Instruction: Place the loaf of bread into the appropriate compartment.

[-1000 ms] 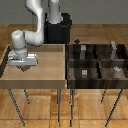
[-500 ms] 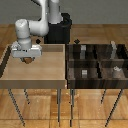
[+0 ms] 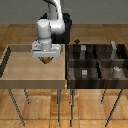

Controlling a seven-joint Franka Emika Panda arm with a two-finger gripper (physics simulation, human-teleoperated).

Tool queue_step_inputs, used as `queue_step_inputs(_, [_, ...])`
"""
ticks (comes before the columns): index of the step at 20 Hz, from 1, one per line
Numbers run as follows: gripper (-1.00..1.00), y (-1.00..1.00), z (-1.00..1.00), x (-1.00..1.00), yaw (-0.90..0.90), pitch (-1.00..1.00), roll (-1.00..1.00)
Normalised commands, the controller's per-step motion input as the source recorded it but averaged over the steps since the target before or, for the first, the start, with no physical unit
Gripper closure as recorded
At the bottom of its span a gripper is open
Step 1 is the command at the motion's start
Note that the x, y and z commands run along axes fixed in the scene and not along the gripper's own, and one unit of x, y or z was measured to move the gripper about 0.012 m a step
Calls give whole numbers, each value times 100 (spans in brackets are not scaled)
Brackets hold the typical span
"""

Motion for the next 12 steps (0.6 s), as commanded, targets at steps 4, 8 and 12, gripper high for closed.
queue_step_inputs(4, [100,100,0,0,0,0,0])
queue_step_inputs(8, [100,100,0,0,0,0,0])
queue_step_inputs(12, [100,100,0,0,0,0,0])
